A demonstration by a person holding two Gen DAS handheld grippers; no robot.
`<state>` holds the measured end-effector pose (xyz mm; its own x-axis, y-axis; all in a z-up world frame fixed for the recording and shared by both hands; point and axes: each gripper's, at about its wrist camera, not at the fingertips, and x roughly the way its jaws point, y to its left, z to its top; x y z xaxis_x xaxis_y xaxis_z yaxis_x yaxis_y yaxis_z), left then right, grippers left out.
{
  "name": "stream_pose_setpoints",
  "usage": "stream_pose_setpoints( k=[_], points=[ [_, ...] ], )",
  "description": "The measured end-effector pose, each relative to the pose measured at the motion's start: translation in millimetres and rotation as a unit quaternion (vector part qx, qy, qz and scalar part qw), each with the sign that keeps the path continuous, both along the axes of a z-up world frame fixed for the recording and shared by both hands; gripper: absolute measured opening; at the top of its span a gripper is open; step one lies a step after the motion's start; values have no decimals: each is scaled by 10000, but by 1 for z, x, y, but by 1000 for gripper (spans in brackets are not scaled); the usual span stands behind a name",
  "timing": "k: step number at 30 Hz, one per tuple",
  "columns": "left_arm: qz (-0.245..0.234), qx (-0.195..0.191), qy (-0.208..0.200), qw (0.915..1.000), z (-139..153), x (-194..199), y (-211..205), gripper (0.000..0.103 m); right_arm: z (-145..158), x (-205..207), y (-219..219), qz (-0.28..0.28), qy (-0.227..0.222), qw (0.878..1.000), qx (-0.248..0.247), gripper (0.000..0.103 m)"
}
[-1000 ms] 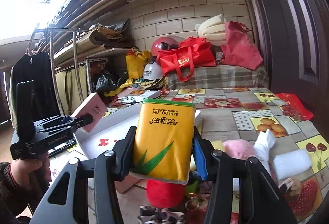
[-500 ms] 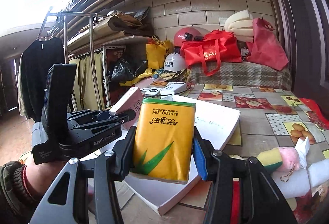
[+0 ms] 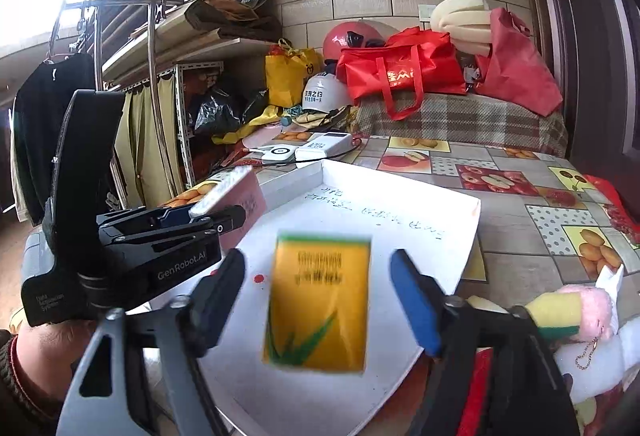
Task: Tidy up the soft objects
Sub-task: 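Carry both packs over the white tray and open both grippers to drop them, then withdraw both tools from the tray back toward the pile of items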
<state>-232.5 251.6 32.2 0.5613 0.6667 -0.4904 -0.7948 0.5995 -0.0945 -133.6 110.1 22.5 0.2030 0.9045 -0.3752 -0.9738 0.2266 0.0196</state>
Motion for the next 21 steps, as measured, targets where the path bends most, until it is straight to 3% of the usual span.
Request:
stream_pose_setpoints(
  k=[1, 5, 16, 21],
  points=[
    [187, 32, 0, 9998, 0, -3, 0, 91, 1, 0, -3, -38, -27, 10000, 61, 86],
    [276, -11, -218, 9994, 2, -13, 3, 103, 4, 1, -7, -91, 7, 9999, 113, 87],
    [283, 417, -379, 9980, 10, -18, -12, 103, 7, -2, -16, -28, 73, 9998, 175, 87],
    [224, 579, -467, 9970, 12, -21, -18, 103, 14, -1, -31, 54, 158, 9982, 568, 87]
  ],
)
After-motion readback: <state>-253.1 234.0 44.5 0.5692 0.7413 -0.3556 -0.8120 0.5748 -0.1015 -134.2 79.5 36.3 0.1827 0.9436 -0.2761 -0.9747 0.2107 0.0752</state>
